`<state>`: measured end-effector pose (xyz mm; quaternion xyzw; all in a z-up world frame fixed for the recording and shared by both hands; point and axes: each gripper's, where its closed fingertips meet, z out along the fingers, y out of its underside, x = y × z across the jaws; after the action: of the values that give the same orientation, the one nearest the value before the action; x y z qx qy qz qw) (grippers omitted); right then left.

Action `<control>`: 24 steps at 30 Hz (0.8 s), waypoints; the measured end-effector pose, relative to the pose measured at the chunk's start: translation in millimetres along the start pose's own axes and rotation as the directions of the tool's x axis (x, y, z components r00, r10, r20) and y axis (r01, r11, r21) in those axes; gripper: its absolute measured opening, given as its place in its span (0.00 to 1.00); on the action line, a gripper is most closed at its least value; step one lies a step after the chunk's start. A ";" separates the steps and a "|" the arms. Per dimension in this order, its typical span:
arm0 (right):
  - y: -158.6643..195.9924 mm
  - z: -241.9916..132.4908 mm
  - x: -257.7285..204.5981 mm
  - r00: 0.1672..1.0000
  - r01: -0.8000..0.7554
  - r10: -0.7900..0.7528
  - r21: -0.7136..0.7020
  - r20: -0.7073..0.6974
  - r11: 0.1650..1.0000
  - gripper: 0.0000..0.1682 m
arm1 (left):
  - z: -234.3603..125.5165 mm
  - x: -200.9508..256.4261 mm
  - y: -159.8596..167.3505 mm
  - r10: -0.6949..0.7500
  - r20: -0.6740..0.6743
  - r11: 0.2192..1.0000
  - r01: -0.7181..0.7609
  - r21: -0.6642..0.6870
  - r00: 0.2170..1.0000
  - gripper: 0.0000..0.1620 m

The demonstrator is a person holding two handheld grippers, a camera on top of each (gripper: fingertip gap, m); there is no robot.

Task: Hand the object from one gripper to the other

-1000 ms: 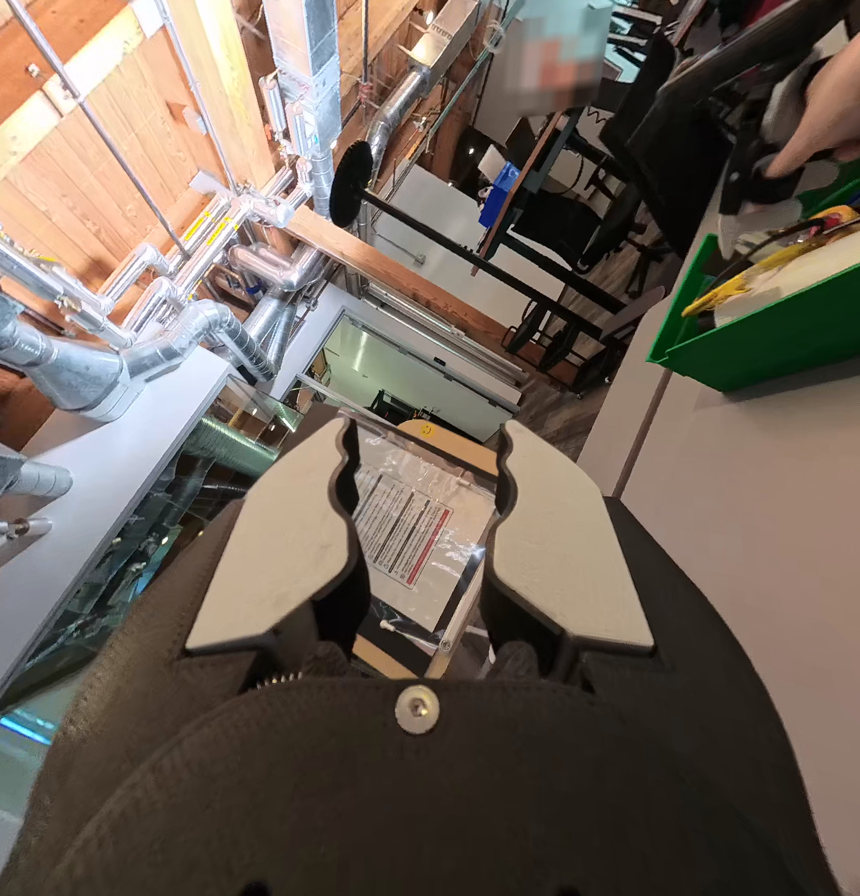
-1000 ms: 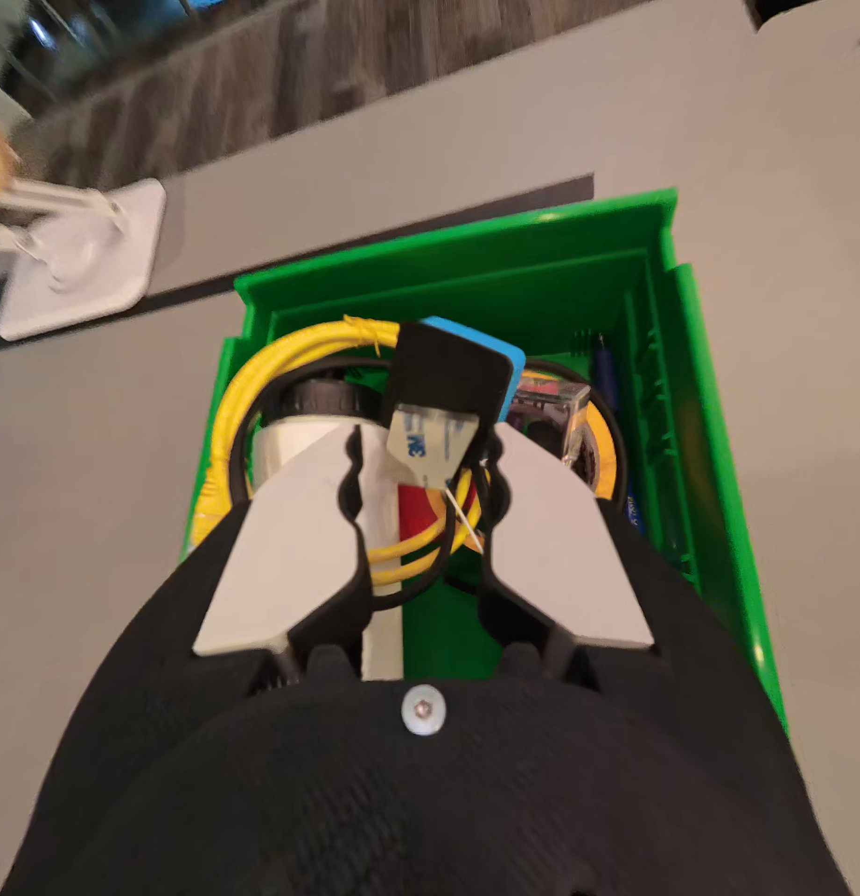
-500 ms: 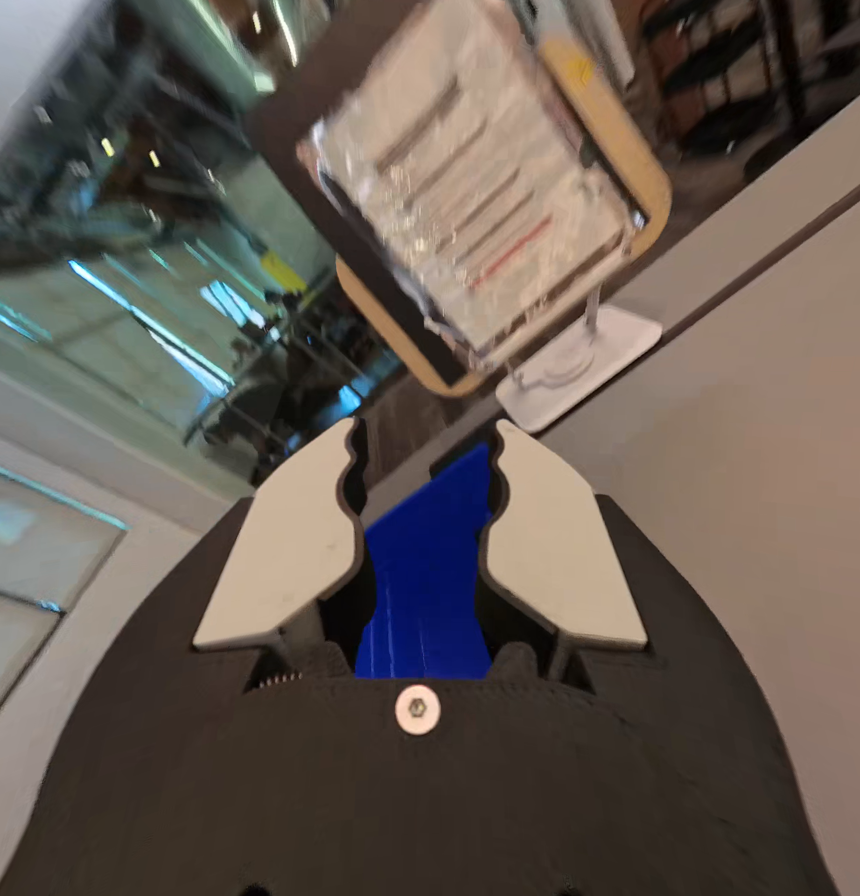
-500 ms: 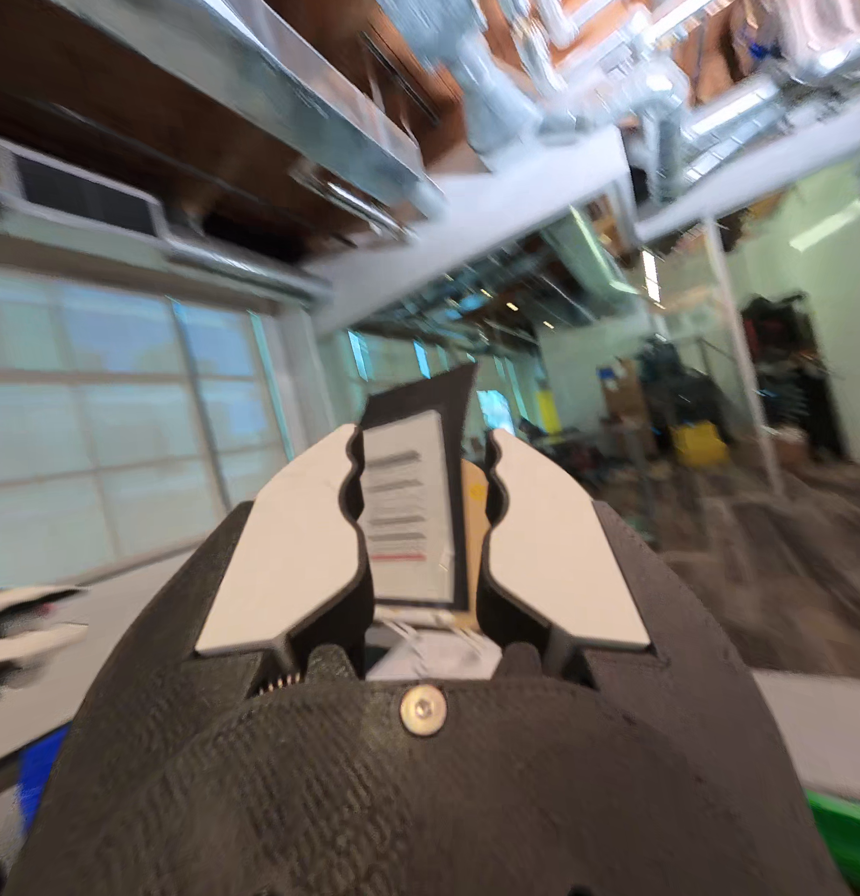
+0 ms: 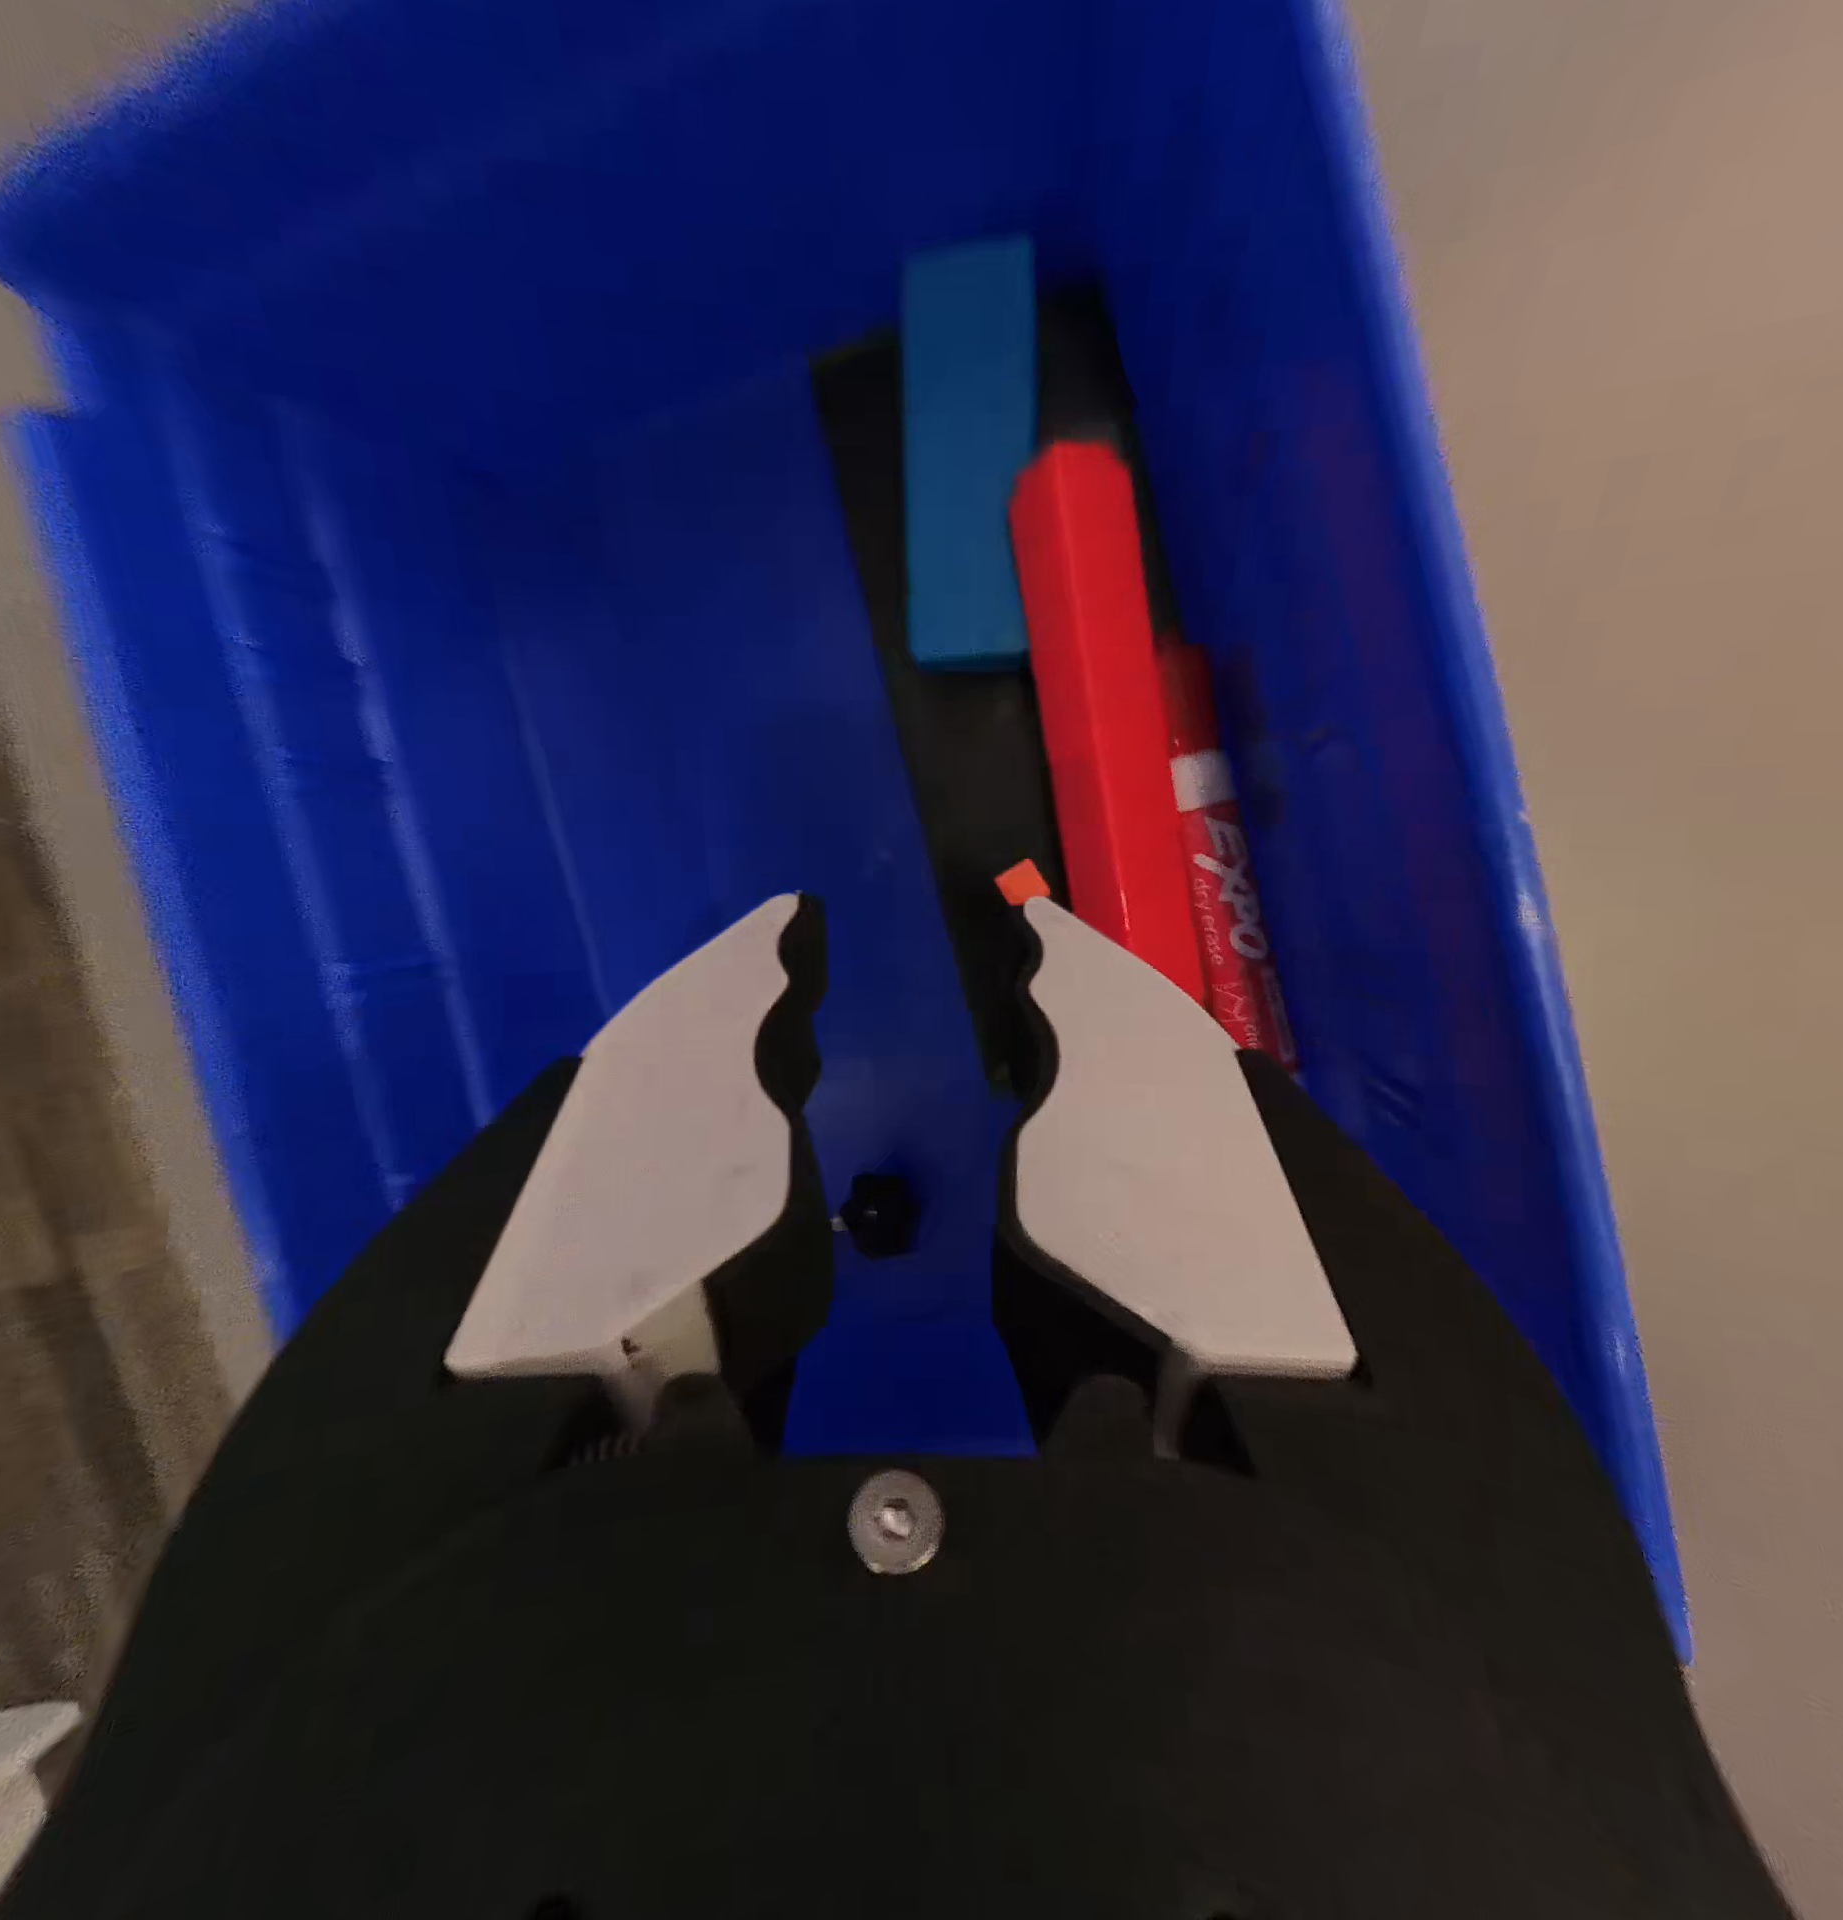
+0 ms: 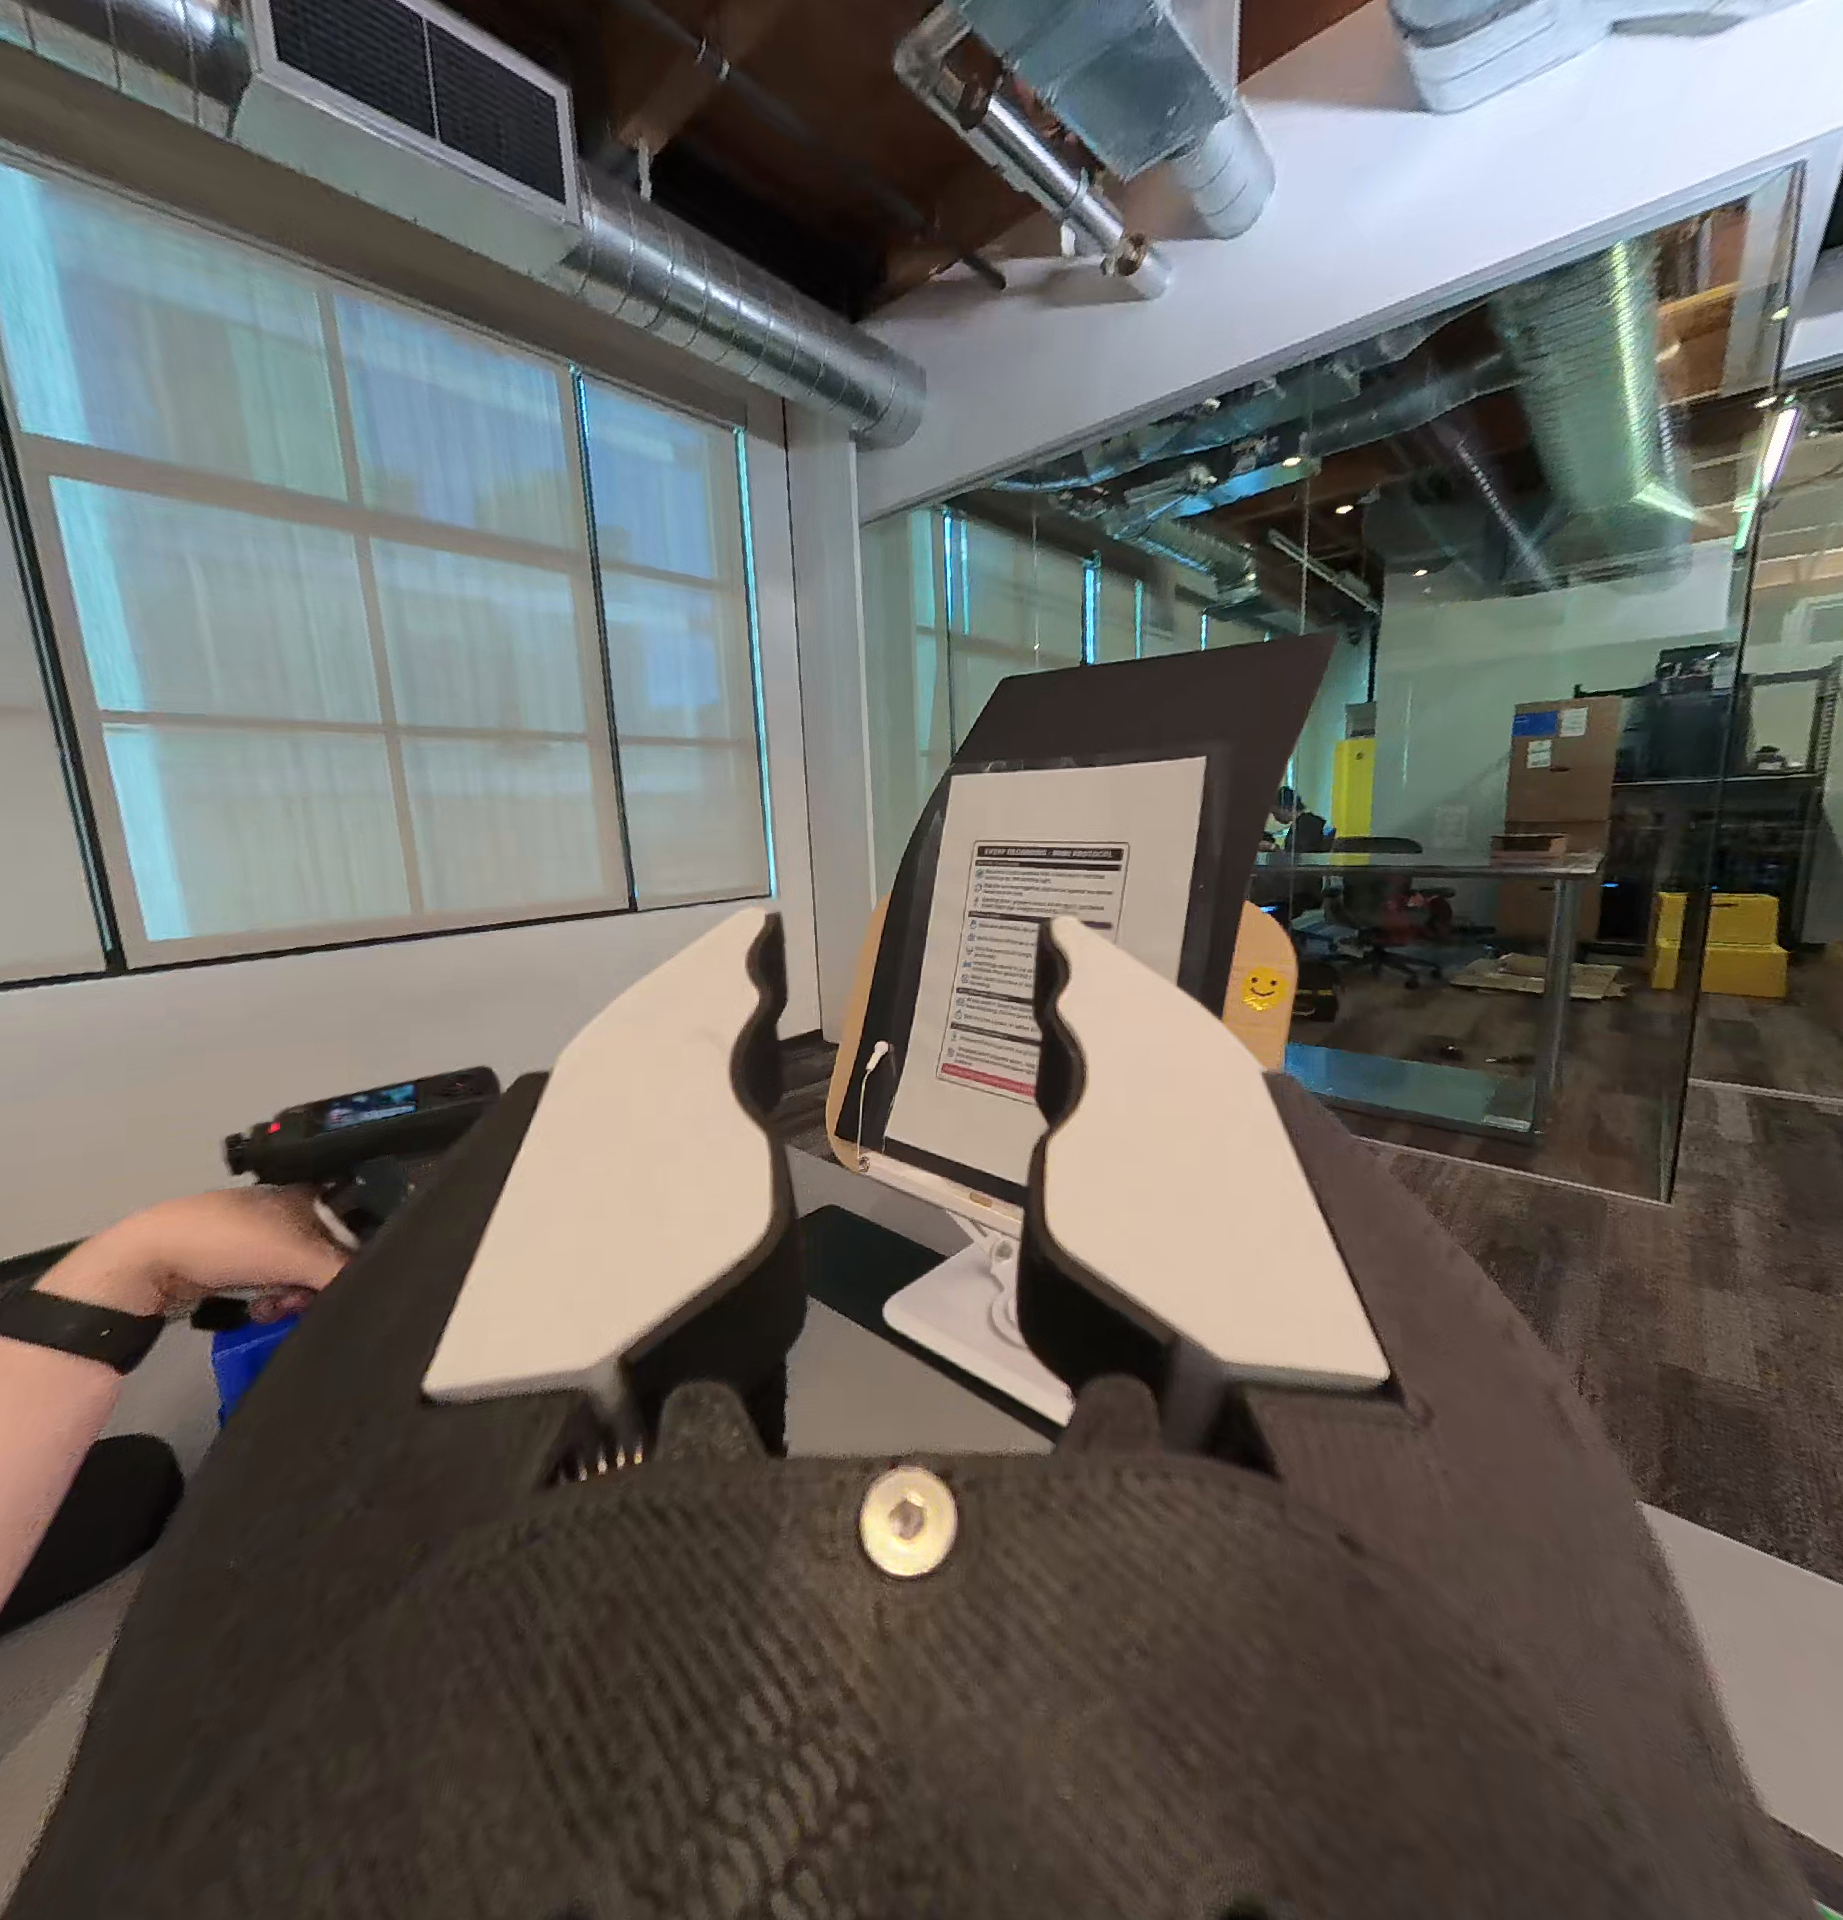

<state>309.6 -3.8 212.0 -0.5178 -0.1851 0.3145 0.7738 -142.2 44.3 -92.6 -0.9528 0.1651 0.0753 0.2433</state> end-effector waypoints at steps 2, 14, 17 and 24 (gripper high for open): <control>3.3 2.6 -1.8 1.000 0.001 -0.001 -0.014 0.004 1.000 0.28 | 13.5 8.7 9.3 -0.051 -0.094 0.996 0.044 -0.073 0.994 0.20; 4.9 -0.4 0.7 1.000 -0.005 0.005 -0.033 0.002 0.999 0.28 | 48.9 17.7 22.1 -0.223 -0.192 0.958 0.179 -0.223 0.956 0.15; 8.1 -0.1 2.6 1.000 -0.012 0.012 -0.052 0.002 0.999 0.28 | 51.8 18.0 20.3 -0.234 -0.197 0.957 0.189 -0.222 0.952 0.14; 26.1 8.6 -1.3 0.997 0.073 -0.076 -0.154 -0.012 0.985 0.28 | 59.3 9.2 26.7 -0.219 -0.138 0.952 0.180 -0.248 0.966 0.06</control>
<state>295.7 8.1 191.5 -0.5715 -0.2209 0.2654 0.7444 -146.7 48.6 -157.9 -0.9895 0.0772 -0.0094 0.1218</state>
